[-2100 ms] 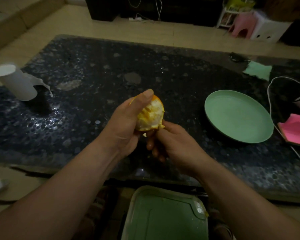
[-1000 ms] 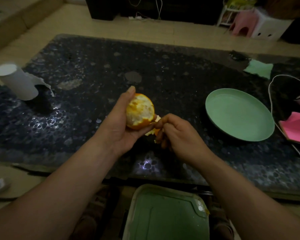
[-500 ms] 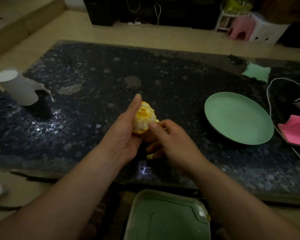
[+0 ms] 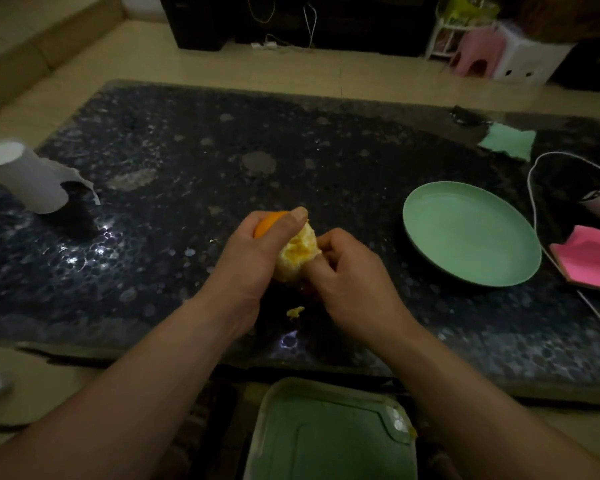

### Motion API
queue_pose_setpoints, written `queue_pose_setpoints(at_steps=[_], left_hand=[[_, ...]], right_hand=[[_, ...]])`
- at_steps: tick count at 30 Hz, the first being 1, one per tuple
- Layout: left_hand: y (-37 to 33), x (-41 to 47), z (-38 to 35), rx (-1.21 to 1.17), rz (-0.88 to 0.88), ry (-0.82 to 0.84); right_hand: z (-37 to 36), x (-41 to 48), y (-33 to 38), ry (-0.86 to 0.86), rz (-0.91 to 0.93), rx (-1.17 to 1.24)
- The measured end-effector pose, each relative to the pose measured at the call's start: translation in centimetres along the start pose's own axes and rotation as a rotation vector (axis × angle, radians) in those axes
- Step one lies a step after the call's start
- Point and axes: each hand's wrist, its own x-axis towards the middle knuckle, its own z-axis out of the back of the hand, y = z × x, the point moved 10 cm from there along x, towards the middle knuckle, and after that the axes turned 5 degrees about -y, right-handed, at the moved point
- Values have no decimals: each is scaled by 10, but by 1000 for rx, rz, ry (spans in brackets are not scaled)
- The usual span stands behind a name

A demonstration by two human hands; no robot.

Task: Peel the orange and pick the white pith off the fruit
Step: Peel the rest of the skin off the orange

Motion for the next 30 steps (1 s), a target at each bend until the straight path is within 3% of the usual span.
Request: queue_pose_setpoints(at_steps=[8, 15, 19, 24, 27, 30], left_hand=[[2, 0, 3, -74, -15, -42], [-8, 1, 4, -131, -24, 2], [-11, -1, 2, -32, -28, 42], [-11, 1, 5, 181, 98, 184], [-5, 3, 9, 145, 121, 120], [-2, 7, 12, 121, 65, 22]], right_hand=[[-4, 0, -7, -11, -71, 159], [-16, -8, -3, 123, -142, 326], [-8, -7, 2, 41, -55, 226], [5, -2, 6, -15, 66, -27], [-2, -1, 8, 21, 118, -176], [-8, -2, 7, 59, 81, -145]])
